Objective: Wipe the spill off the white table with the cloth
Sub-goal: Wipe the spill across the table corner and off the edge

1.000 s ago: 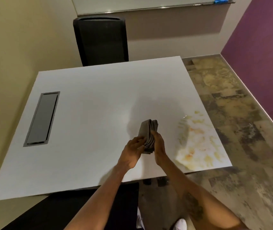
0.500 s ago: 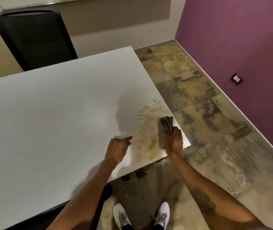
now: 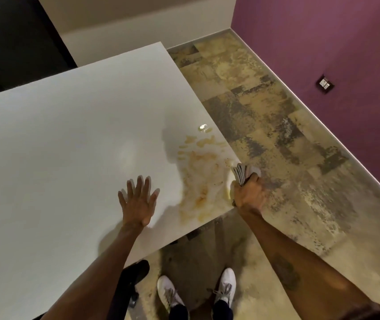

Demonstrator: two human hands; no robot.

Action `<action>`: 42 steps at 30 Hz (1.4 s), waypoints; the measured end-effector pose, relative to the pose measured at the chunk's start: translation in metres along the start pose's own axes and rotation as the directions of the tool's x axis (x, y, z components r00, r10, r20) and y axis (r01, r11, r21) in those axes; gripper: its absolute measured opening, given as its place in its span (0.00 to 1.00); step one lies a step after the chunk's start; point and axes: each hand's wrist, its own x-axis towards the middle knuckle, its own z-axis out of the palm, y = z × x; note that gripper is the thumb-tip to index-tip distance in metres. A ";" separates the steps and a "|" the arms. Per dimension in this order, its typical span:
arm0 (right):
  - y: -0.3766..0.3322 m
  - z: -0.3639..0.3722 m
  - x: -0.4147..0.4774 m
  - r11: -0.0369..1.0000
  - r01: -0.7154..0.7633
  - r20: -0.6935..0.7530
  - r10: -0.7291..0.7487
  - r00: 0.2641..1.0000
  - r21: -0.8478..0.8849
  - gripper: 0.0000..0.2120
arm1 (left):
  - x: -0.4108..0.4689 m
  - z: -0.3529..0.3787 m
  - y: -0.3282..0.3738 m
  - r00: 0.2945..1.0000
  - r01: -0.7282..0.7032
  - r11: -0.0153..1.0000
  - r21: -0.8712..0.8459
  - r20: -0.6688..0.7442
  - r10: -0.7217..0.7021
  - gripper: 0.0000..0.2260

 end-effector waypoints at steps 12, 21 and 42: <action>0.037 0.048 0.014 0.923 0.353 -0.110 -0.339 0.934 0.154 0.25 | 0.047 0.030 -0.004 0.997 -0.063 0.996 -0.061 -0.038 0.061 0.33; 0.040 0.060 0.020 0.947 0.193 -0.006 -0.198 0.980 0.258 0.35 | 0.079 0.037 0.002 0.991 -0.057 0.997 -0.045 -0.122 0.051 0.33; -0.036 0.085 0.062 0.968 0.133 -0.086 -0.117 0.989 0.214 0.29 | 0.084 0.044 0.003 0.967 -0.016 0.997 0.080 -0.254 0.036 0.34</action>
